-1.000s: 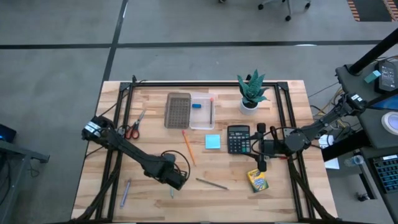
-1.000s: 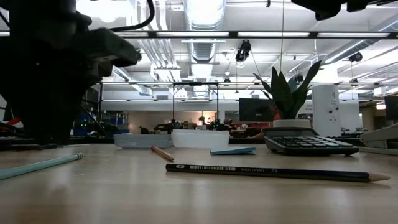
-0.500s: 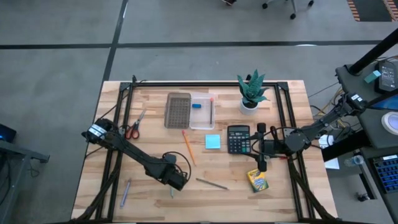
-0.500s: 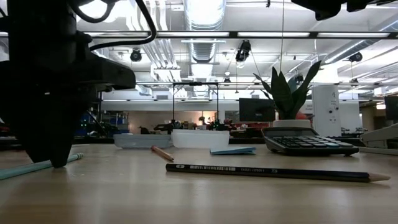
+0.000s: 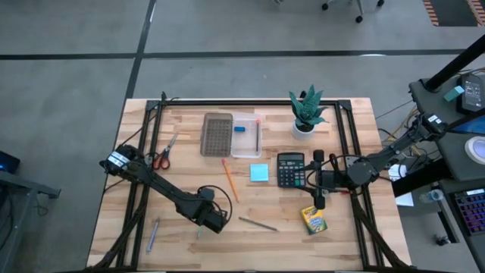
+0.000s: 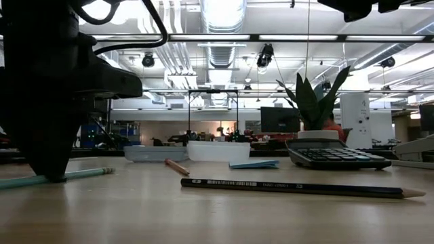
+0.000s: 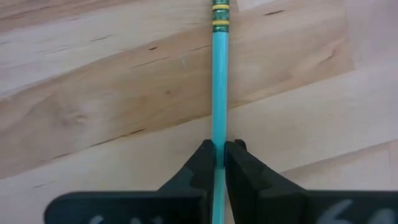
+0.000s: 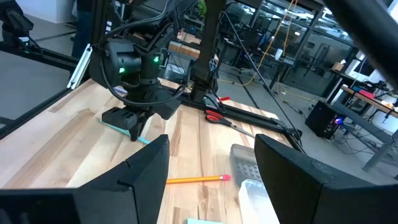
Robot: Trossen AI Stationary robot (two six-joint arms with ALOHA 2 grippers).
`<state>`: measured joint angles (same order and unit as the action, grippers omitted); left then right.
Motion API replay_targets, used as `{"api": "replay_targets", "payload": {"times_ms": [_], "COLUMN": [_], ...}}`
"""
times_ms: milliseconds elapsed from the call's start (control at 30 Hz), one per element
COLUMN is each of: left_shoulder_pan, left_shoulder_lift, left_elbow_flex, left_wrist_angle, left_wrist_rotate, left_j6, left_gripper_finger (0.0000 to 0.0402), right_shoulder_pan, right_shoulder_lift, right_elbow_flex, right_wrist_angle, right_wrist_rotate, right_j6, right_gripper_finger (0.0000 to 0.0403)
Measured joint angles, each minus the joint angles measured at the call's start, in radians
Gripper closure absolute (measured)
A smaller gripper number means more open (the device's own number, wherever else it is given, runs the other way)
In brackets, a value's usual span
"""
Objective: Pack school essentials
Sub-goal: Put the light blue pencil into the transparent supply box
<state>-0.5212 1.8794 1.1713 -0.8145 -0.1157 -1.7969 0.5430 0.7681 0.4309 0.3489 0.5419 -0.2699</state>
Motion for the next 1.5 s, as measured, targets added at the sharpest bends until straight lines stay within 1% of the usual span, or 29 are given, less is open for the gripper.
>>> {"api": "replay_targets", "payload": {"times_ms": [100, 300, 400, 500, 600, 767, 900, 967, 1033, 1133, 1333, 1433, 1500], "left_shoulder_pan": [-0.002, 0.014, 0.017, 0.044, 0.091, 0.207, 0.321, 0.389, 0.466, 0.578, 0.761, 0.823, 0.853], "left_shoulder_lift": [-0.016, -0.093, -0.126, -0.156, -0.166, -0.168, -0.169, -0.171, -0.171, -0.168, -0.167, -0.167, -0.167], "left_elbow_flex": [-0.001, 0.006, 0.006, 0.006, 0.007, 0.007, 0.015, 0.023, 0.026, 0.026, 0.031, 0.034, 0.032], "left_wrist_angle": [-0.002, -0.008, -0.006, 0.005, 0.038, 0.178, 0.298, 0.348, 0.387, 0.448, 0.467, 0.482, 0.521], "left_wrist_rotate": [-0.032, -0.166, -0.207, -0.25, -0.269, -0.306, -0.301, -0.255, -0.187, -0.103, -0.023, -0.014, -0.013], "left_j6": [0.021, 0.082, 0.085, 0.112, 0.197, 0.426, 0.6, 0.679, 0.749, 0.817, 0.864, 0.863, 0.863], "left_gripper_finger": [0.0398, 0.04, 0.04, 0.0401, 0.0401, 0.0401, 0.0401, 0.0401, 0.0401, 0.0401, 0.0402, 0.0402, 0.0402], "right_shoulder_pan": [0.0, 0.0, 0.0, 0.0, 0.0, 0.0, 0.0, 0.0, 0.0, 0.0, 0.0, 0.0, 0.0], "right_shoulder_lift": [0.0, 0.0, 0.0, 0.0, -0.002, -0.002, -0.008, -0.01, -0.015, -0.02, -0.03, -0.035, -0.037], "right_elbow_flex": [0.0, -0.002, -0.002, 0.0, 0.011, 0.021, 0.021, 0.021, 0.021, 0.022, 0.022, 0.022, 0.022], "right_wrist_angle": [0.0, -0.001, -0.007, -0.023, -0.057, -0.093, -0.112, -0.112, -0.113, -0.114, -0.142, -0.146, -0.153], "right_wrist_rotate": [0.0, 0.0, 0.0, 0.0, 0.001, 0.001, 0.001, 0.002, 0.003, 0.004, 0.007, 0.008, 0.008], "right_j6": [0.0, 0.034, 0.036, 0.035, 0.035, 0.05, 0.052, 0.053, 0.058, 0.064, 0.077, 0.076, 0.076], "right_gripper_finger": [0.0177, 0.0177, 0.0177, 0.0177, 0.0177, 0.0177, 0.0177, 0.0177, 0.0177, 0.0177, 0.0177, 0.0177, 0.0177]}}
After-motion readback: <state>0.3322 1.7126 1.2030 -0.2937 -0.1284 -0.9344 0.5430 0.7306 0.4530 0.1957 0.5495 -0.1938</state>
